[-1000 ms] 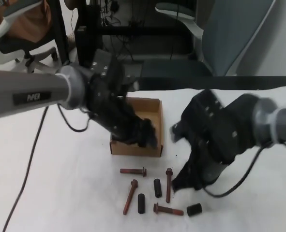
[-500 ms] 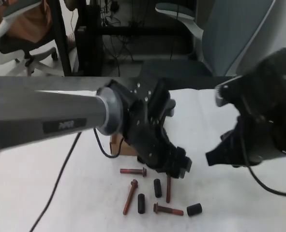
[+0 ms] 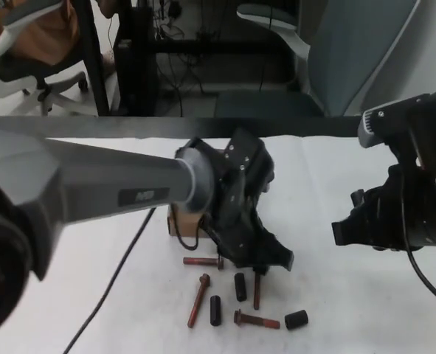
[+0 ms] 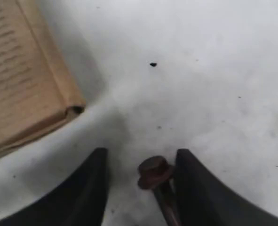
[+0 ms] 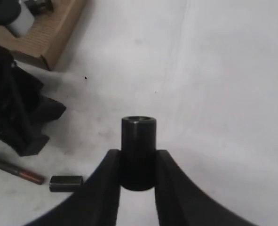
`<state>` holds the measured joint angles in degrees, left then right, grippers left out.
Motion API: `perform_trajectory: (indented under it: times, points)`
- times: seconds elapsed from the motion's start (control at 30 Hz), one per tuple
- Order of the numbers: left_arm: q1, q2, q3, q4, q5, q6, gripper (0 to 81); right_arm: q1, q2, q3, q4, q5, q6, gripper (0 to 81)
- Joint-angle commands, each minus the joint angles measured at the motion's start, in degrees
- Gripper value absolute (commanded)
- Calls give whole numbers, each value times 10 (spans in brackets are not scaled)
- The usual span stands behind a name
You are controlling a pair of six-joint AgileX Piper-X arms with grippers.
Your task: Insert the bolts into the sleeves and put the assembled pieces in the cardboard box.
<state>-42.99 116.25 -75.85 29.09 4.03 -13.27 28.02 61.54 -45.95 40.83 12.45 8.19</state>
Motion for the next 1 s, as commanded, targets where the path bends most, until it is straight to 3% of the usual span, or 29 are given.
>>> perform_trajectory:
  times: [0.0,0.13,0.2,0.37,0.5,0.67,0.77,0.97]
  points:
    - [-14,31,-8,45,-14,1,266,-3,-8,-1,0,-4,4,0]
    - [-17,35,-12,62,-13,0,129,-3,-8,-1,-7,-4,4,0]
    - [-17,27,-14,57,-13,3,7,-3,-8,-1,-8,-4,3,0]
    - [-17,-35,-14,24,-15,23,18,-3,-8,-1,-6,-4,-10,0]
    - [-15,-98,-9,-14,-67,56,18,-3,-8,-1,-8,-4,-11,0]
    - [-15,-170,-9,-19,-82,87,18,-3,-8,1,-8,-4,-11,0]
    - [-16,-214,-4,-11,-112,111,18,-1,-12,13,-20,-47,-10,0]
    - [-16,-346,122,-118,-121,146,18,40,-45,162,-334,-161,-40,0]
